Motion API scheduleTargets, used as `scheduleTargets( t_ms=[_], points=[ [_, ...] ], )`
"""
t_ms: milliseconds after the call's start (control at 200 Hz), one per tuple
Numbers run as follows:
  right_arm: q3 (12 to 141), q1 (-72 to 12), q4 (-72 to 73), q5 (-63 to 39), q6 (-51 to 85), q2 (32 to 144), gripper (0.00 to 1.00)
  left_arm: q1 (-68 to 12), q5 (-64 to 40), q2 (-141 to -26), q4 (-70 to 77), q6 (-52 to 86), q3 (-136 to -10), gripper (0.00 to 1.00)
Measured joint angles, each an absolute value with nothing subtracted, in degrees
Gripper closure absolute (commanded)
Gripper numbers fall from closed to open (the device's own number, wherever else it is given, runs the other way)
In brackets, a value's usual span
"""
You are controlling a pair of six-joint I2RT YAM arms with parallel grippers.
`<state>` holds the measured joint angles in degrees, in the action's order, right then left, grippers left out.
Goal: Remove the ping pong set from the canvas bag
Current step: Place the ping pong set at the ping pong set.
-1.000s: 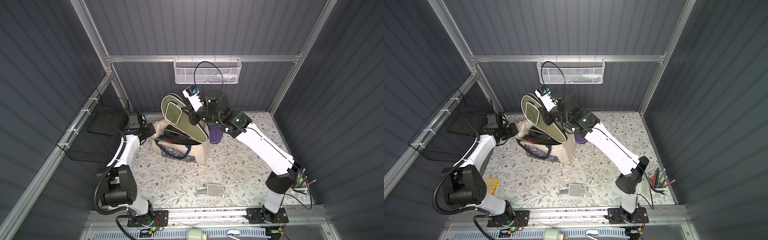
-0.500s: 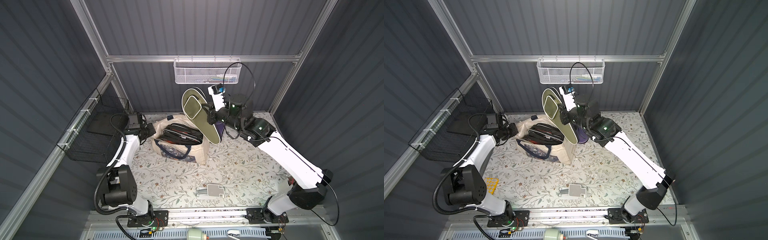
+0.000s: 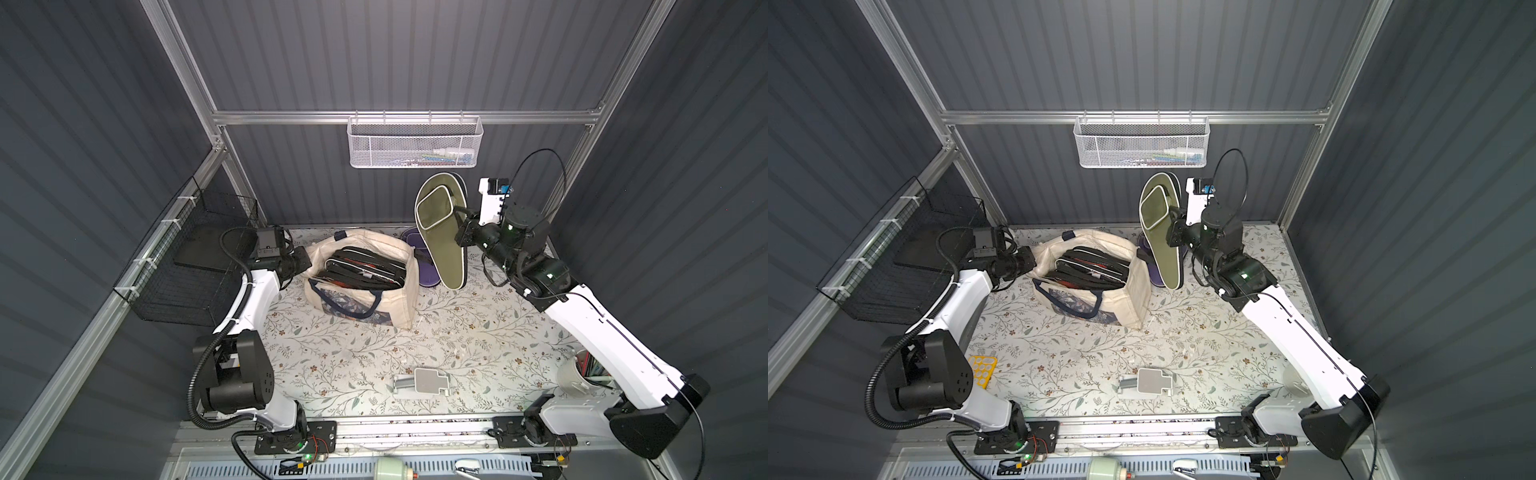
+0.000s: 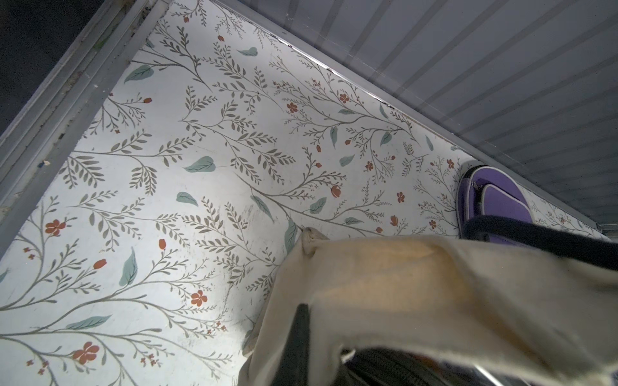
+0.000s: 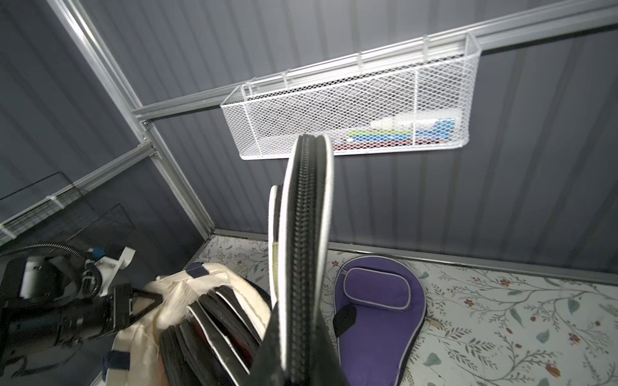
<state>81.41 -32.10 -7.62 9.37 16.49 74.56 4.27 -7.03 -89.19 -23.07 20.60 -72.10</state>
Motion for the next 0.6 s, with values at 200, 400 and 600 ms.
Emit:
scheduleTargets(
  t_ms=[200,400,600],
  points=[
    [76.5,-25.0,-2.0,6.3,22.6,78.7,1.0,4.3,-7.0,-89.2,-23.1,20.6,-72.1,1.0],
    [74.9,-18.2,4.1,1.3,29.6,85.6,1.0,4.3,-6.9,-89.2,-23.1,20.6,-72.1,1.0],
    [75.0,-15.4,10.6,-2.6,34.8,92.7,1.0,4.3,-6.9,-89.2,-23.1,20.6,-72.1,1.0]
  ],
)
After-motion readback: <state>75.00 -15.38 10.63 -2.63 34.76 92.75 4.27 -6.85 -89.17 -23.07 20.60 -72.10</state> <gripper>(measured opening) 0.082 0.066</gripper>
